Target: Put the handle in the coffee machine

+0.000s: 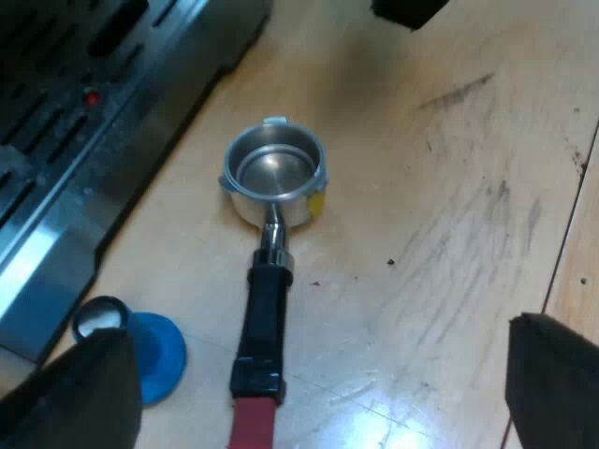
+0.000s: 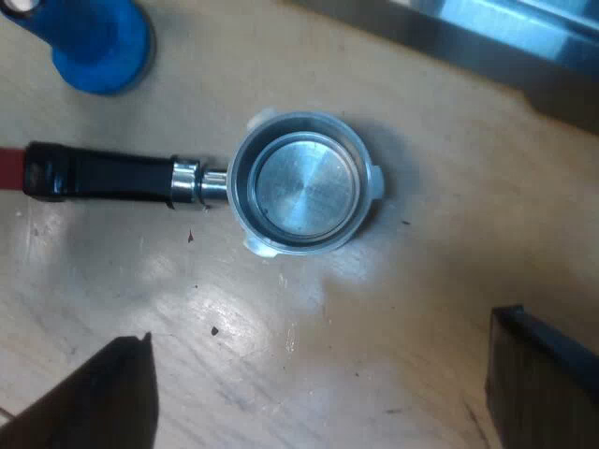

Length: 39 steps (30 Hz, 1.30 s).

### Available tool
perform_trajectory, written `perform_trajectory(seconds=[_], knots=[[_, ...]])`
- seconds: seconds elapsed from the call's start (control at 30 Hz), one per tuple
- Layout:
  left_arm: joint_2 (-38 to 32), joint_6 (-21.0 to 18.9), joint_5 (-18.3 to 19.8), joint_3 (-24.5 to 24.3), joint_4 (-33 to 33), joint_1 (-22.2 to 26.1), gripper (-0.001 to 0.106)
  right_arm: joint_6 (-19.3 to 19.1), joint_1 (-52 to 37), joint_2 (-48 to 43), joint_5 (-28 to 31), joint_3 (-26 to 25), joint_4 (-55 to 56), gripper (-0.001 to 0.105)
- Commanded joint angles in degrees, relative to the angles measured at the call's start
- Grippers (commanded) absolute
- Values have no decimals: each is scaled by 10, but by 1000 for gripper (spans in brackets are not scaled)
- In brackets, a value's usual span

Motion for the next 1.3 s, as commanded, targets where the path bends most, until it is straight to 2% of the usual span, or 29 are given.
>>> perform_trajectory(seconds=[0.03,0.3,0.47,0.87,1.3], knots=[[-1,0,2,3,-4,0,80,-8,-2,26,-28,-5,-12,72],[-1,-2,-10,13,-9,0,80,-8,-2,95,-36,-19,-25,72],[-1,-7,-10,13,-13,0,80,-20,-3,127,-34,-26,-36,72],[-1,-7,-10,13,-14,0,80,-20,-46,150,-52,-27,-73,72],[-1,-7,-10,13,-14,0,80,-16,-53,186,-74,-27,-114,72]])
